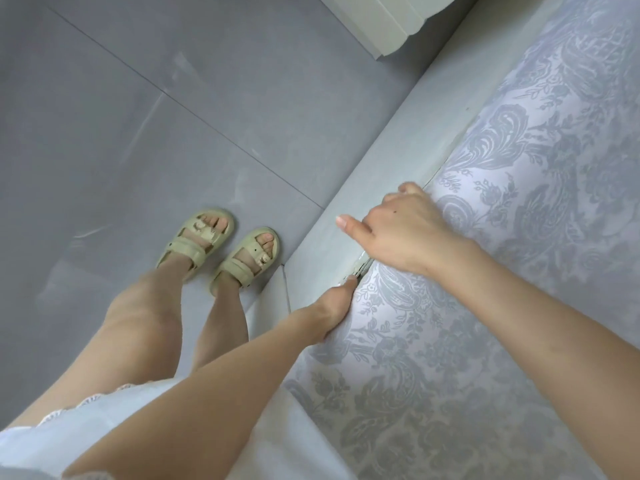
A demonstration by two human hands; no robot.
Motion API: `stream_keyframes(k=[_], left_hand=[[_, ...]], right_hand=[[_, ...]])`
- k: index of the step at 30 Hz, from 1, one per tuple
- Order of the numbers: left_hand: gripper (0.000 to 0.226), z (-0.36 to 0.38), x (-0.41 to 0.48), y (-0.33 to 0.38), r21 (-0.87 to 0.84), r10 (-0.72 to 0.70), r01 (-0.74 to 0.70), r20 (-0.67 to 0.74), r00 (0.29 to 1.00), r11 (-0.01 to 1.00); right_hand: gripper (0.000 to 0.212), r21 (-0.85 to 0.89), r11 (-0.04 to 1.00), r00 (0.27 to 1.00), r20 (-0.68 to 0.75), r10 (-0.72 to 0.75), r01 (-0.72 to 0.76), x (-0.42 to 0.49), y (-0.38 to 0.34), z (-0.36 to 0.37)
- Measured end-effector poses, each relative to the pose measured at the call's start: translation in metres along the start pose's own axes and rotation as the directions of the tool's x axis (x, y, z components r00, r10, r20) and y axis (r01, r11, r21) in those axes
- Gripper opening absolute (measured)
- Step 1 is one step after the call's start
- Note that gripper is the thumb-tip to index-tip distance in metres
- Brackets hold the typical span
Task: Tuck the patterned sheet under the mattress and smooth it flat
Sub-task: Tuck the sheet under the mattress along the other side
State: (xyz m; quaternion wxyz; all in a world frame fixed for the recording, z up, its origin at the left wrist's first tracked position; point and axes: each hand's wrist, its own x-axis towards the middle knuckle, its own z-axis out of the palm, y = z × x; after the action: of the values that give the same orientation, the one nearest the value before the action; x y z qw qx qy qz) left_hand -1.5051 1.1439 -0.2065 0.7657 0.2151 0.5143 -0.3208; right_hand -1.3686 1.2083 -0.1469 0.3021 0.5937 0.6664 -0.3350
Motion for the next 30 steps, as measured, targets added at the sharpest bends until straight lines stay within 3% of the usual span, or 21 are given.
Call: stream_keyframes(k=[4, 8, 10, 12, 14, 21, 26, 30], left_hand=[[0.060, -0.013, 0.003, -0.001, 0.082, 0.032, -0.040, 0.092, 0.995, 0.996], [0.051, -0.030, -0.006, -0.027, 0.010, 0.261, -0.262, -0.138, 0.956, 0.965], [0.044, -0.043, -0.013, -0.052, 0.177, 0.344, -0.307, -0.254, 0.904, 0.935], [0.044, -0.054, -0.019, -0.077, 0.396, 0.385, -0.275, -0.231, 0.894, 0.876], [0.044, -0.063, -0.018, -0.097, 0.465, 0.358, -0.249, -0.162, 0.920, 0.849], [0.037, -0.078, -0.014, -0.140, 0.218, 0.260, -0.232, -0.110, 0.959, 0.948], [0.030, -0.078, -0.017, -0.156, 0.046, 0.284, -0.280, -0.107, 0.953, 0.959], [0.024, -0.059, -0.032, -0.185, -0.098, 0.261, -0.274, -0.123, 0.957, 0.957]], right_hand=[[0.079, 0.031, 0.999, 0.978, 0.208, 0.000, -0.006, -0.008, -0.028, 0.026], [0.071, 0.067, 0.997, 0.981, 0.193, 0.022, -0.036, -0.005, -0.033, 0.037], [0.065, 0.116, 0.993, 0.973, 0.229, 0.005, -0.032, -0.004, -0.045, 0.036], [0.063, 0.145, 0.989, 0.960, 0.278, -0.020, -0.021, -0.007, -0.062, 0.039], [0.063, 0.148, 0.989, 0.949, 0.312, -0.040, -0.007, -0.011, -0.077, 0.046], [0.081, 0.026, 0.999, 0.865, 0.502, 0.012, -0.029, -0.002, -0.107, 0.063], [0.081, -0.003, 0.989, 0.779, 0.615, 0.120, -0.150, 0.017, -0.119, 0.066], [0.083, -0.069, 0.986, 0.722, 0.673, 0.160, -0.153, 0.009, -0.132, 0.074]])
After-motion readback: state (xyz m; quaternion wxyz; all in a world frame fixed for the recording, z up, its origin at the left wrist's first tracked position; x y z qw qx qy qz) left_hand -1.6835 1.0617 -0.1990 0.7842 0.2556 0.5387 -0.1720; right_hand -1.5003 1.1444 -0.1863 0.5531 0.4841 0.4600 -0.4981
